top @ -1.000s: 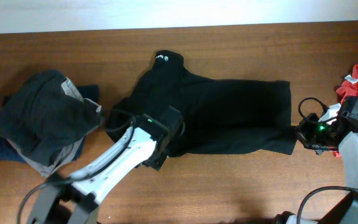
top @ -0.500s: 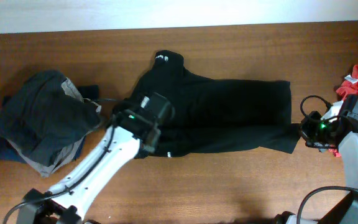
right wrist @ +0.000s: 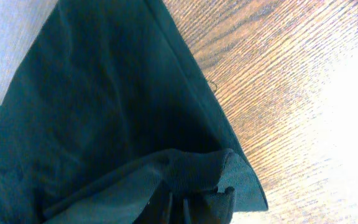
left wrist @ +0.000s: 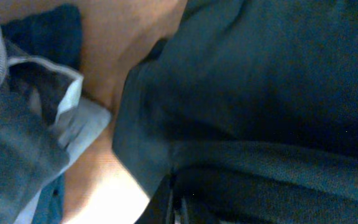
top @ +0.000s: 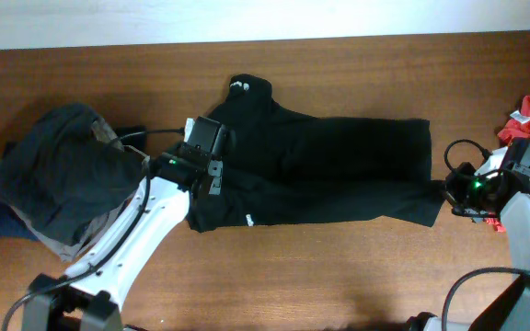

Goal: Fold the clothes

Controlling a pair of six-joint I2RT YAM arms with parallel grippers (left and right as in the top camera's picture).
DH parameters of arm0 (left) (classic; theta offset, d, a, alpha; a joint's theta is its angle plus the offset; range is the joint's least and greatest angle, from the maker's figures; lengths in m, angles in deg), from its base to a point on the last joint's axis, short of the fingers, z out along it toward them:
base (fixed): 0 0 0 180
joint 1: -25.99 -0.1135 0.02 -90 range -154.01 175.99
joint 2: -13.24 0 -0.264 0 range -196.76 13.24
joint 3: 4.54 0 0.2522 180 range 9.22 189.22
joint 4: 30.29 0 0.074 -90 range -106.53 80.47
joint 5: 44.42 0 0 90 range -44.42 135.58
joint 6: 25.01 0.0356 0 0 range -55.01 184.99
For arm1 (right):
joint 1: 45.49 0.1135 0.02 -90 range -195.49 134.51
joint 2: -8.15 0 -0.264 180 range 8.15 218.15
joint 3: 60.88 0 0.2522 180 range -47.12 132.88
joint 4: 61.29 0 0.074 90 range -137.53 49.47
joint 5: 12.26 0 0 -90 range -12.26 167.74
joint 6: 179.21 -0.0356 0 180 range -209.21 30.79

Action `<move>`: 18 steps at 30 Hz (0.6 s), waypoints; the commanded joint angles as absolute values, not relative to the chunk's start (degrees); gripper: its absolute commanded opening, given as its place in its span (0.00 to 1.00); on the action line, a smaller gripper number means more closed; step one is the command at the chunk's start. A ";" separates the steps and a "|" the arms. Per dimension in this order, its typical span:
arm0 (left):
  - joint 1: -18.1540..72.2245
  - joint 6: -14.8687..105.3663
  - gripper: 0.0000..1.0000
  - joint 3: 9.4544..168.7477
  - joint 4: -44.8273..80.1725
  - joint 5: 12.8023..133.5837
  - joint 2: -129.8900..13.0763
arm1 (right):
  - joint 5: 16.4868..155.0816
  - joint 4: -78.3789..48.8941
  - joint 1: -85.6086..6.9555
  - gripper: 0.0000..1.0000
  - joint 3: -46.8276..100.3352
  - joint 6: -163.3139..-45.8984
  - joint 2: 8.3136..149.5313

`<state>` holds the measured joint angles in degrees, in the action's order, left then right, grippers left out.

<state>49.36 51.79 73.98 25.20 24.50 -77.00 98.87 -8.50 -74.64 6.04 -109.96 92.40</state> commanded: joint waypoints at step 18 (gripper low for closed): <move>52.31 73.28 0.23 74.85 25.38 47.88 -81.32 | 99.13 -8.28 -74.37 0.63 7.20 -109.41 93.71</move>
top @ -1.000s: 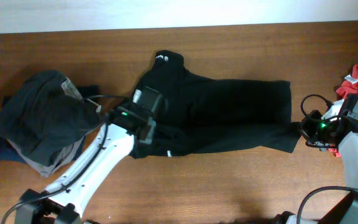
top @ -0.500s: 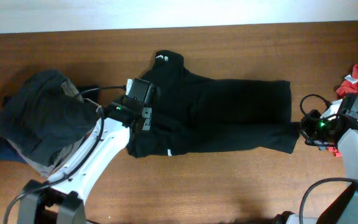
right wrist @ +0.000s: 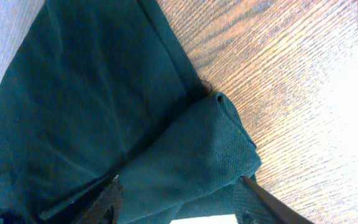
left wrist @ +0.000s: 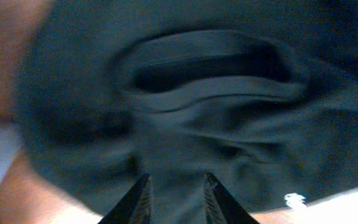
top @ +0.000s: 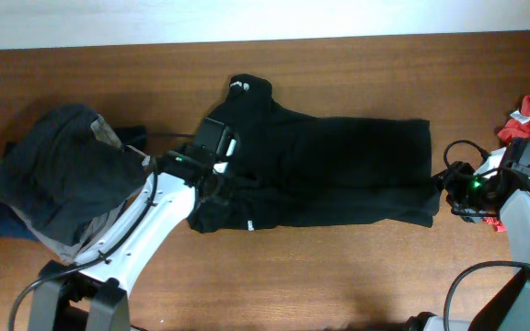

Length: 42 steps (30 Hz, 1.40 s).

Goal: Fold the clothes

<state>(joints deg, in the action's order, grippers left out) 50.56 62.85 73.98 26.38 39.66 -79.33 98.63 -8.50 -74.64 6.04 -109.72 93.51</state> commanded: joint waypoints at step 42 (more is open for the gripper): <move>46.43 79.27 0.00 75.00 12.72 42.79 -91.53 | 99.08 -6.58 -74.37 0.63 7.20 -109.17 93.71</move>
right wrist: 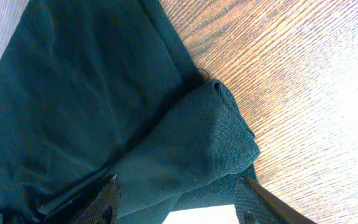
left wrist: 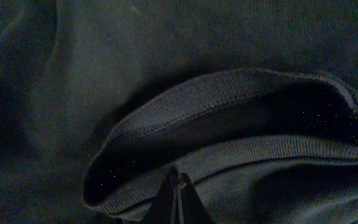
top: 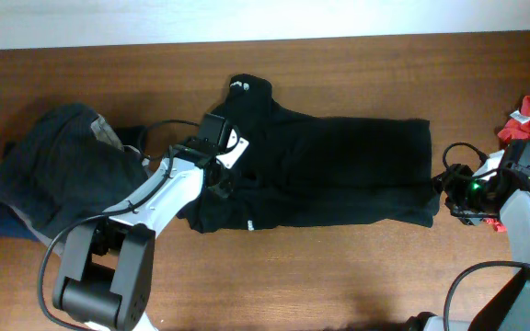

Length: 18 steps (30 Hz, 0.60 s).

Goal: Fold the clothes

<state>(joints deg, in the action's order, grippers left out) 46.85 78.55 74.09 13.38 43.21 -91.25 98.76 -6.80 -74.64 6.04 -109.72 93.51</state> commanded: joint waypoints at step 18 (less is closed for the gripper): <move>44.73 79.25 0.20 86.11 17.68 56.41 -91.55 | 99.08 -6.58 -74.37 0.63 7.20 -109.17 93.71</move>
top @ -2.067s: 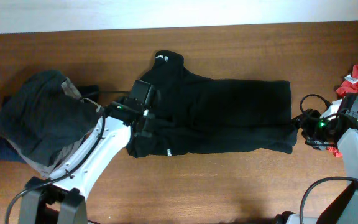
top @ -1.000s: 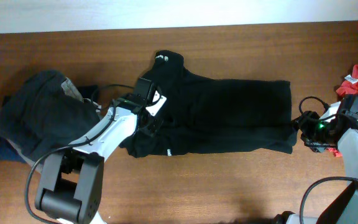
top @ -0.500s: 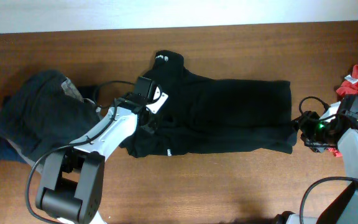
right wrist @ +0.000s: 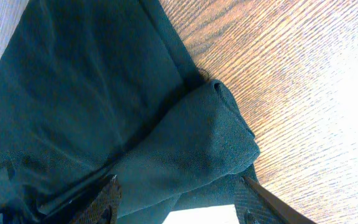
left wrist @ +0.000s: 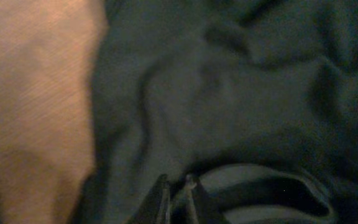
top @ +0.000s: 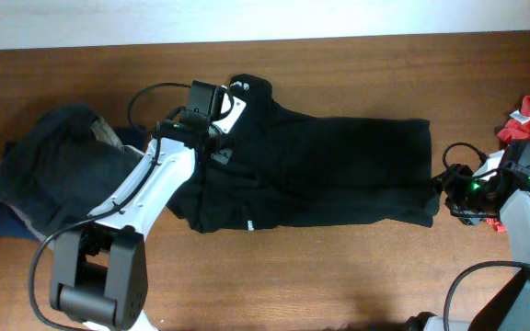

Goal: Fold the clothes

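Observation:
A black garment [top: 320, 170] lies spread across the middle of the wooden table [top: 339, 276]. My left gripper [top: 219, 138] is at its far-left end, near the collar-like bump. In the left wrist view my left gripper [left wrist: 176, 185] has its fingertips almost together, pinching dark cloth beside a curved hem [left wrist: 260, 180]. My right gripper [top: 442, 190] is at the garment's right end. There my right gripper [right wrist: 179, 196] stands open, its fingers wide apart over a folded-over corner [right wrist: 197, 149].
A heap of dark and grey clothes [top: 53, 175] sits at the left of the table. A red garment lies at the right edge behind my right arm. Bare wood [right wrist: 291, 74] shows beside the folded corner.
My left gripper has moved toward the far edge of the table along the garment's left end, still pinching cloth. The right gripper has stayed open in place over the folded corner.
First both grippers were shut on the garment, left at its near-left edge and right on its right corner. Then both stood open and the right corner lay folded over. Later the left was shut on a hem fold; now it is farther up.

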Controlling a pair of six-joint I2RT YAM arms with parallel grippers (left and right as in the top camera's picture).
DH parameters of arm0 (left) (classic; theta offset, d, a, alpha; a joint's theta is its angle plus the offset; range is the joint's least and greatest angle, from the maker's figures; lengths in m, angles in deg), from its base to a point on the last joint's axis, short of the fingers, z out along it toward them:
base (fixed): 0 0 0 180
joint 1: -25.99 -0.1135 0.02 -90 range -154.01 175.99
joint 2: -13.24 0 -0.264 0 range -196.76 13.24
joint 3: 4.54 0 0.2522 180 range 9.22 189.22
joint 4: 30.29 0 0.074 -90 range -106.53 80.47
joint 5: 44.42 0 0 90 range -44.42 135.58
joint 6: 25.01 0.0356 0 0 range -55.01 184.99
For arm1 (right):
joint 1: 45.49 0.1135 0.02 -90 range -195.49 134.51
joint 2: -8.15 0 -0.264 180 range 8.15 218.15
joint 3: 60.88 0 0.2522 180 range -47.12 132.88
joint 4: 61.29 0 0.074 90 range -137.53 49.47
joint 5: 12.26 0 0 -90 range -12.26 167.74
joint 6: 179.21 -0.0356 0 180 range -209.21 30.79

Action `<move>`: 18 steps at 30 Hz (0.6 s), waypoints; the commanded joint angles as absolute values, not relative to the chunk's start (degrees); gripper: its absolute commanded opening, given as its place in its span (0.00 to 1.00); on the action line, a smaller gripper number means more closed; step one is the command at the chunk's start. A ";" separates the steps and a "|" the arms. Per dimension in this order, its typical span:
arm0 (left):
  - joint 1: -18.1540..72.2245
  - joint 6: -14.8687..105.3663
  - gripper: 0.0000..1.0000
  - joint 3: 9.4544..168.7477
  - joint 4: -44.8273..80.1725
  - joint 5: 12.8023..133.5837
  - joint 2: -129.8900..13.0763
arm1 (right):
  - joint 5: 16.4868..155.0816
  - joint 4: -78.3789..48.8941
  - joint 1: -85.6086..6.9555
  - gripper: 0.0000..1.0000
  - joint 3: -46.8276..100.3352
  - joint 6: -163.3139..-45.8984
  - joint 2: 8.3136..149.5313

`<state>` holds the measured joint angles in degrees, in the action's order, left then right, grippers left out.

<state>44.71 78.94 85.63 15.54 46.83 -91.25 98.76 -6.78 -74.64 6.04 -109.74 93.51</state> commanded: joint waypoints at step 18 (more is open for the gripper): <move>48.09 83.97 0.31 85.78 21.66 61.28 -98.68 | 99.08 -6.36 -74.37 0.64 7.20 -109.20 93.71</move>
<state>47.70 82.85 85.63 21.86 59.75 -98.33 98.76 -6.40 -74.64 6.04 -109.74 93.51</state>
